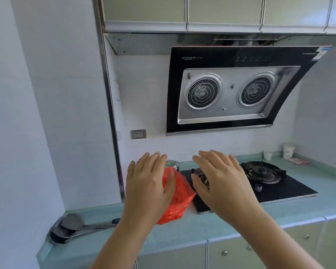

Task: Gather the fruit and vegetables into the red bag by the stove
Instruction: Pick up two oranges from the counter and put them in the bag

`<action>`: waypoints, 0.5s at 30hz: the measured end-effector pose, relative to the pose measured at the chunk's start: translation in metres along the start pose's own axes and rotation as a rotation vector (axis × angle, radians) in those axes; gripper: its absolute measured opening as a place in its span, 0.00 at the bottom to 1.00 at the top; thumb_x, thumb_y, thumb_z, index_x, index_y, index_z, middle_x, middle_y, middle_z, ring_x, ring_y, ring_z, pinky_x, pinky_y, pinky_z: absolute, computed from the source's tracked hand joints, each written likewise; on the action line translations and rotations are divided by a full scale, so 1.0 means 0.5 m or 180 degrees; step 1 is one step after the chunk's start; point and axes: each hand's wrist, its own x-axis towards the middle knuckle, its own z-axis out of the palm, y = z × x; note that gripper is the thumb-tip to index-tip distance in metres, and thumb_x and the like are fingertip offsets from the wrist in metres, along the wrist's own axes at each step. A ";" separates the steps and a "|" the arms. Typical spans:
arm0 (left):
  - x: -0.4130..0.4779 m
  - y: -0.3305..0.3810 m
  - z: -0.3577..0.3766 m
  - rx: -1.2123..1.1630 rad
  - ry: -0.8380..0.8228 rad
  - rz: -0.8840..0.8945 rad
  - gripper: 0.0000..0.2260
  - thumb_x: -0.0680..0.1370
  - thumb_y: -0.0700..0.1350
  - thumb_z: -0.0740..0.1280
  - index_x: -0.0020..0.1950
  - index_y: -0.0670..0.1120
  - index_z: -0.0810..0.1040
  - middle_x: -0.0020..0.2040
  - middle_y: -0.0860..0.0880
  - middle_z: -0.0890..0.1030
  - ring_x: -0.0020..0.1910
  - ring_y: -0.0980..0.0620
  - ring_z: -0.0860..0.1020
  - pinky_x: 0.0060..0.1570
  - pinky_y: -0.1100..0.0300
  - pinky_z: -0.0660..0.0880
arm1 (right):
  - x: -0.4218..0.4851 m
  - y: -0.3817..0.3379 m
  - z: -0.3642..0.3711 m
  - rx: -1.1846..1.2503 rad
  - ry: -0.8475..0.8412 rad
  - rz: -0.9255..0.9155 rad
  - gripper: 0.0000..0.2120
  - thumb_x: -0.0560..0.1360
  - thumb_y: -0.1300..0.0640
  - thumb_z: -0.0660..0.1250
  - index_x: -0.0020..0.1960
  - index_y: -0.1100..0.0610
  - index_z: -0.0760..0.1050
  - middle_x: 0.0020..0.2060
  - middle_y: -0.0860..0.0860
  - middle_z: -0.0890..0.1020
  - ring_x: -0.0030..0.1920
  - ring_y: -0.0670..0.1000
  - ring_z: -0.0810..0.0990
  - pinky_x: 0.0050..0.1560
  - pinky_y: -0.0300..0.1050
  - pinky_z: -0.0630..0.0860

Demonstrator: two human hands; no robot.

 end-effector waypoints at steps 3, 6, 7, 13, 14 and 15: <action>-0.014 0.021 0.021 -0.0206 0.0041 0.0109 0.20 0.74 0.52 0.55 0.58 0.42 0.77 0.56 0.44 0.80 0.59 0.42 0.76 0.59 0.42 0.69 | -0.030 0.010 0.004 -0.0018 0.0074 0.0068 0.18 0.71 0.50 0.57 0.52 0.58 0.78 0.50 0.53 0.82 0.52 0.56 0.79 0.53 0.56 0.74; -0.038 0.040 0.053 -0.0443 -0.0070 0.0178 0.20 0.75 0.51 0.55 0.59 0.42 0.76 0.58 0.46 0.79 0.60 0.44 0.74 0.62 0.44 0.67 | -0.078 0.030 0.007 -0.0093 0.0024 0.0280 0.18 0.71 0.50 0.57 0.52 0.58 0.78 0.49 0.52 0.82 0.52 0.56 0.79 0.53 0.55 0.73; -0.046 0.048 0.065 -0.0519 -0.0128 0.0189 0.20 0.75 0.51 0.56 0.60 0.42 0.76 0.58 0.46 0.79 0.61 0.45 0.74 0.62 0.43 0.67 | -0.094 0.037 0.006 -0.0131 -0.0015 0.0339 0.18 0.71 0.50 0.57 0.53 0.58 0.78 0.50 0.53 0.82 0.53 0.56 0.79 0.53 0.56 0.73; -0.088 0.124 0.140 -0.0976 -0.0390 0.0510 0.20 0.74 0.50 0.56 0.58 0.41 0.77 0.57 0.44 0.80 0.60 0.43 0.75 0.58 0.40 0.70 | -0.184 0.081 -0.023 -0.0468 -0.0229 0.0760 0.20 0.72 0.49 0.56 0.56 0.58 0.77 0.53 0.54 0.81 0.56 0.56 0.77 0.55 0.58 0.73; -0.094 0.140 0.150 -0.1047 -0.0404 0.0569 0.20 0.74 0.50 0.56 0.58 0.41 0.78 0.57 0.44 0.80 0.59 0.43 0.75 0.58 0.40 0.70 | -0.198 0.089 -0.031 -0.0550 -0.0238 0.0859 0.20 0.72 0.49 0.56 0.56 0.58 0.77 0.53 0.53 0.81 0.56 0.56 0.77 0.56 0.58 0.72; -0.101 0.156 0.161 -0.1114 -0.0424 0.0616 0.20 0.74 0.50 0.56 0.57 0.41 0.78 0.57 0.44 0.80 0.59 0.43 0.75 0.59 0.41 0.70 | -0.213 0.098 -0.038 -0.0621 -0.0243 0.0963 0.20 0.72 0.49 0.56 0.56 0.58 0.77 0.53 0.53 0.81 0.56 0.55 0.77 0.56 0.56 0.72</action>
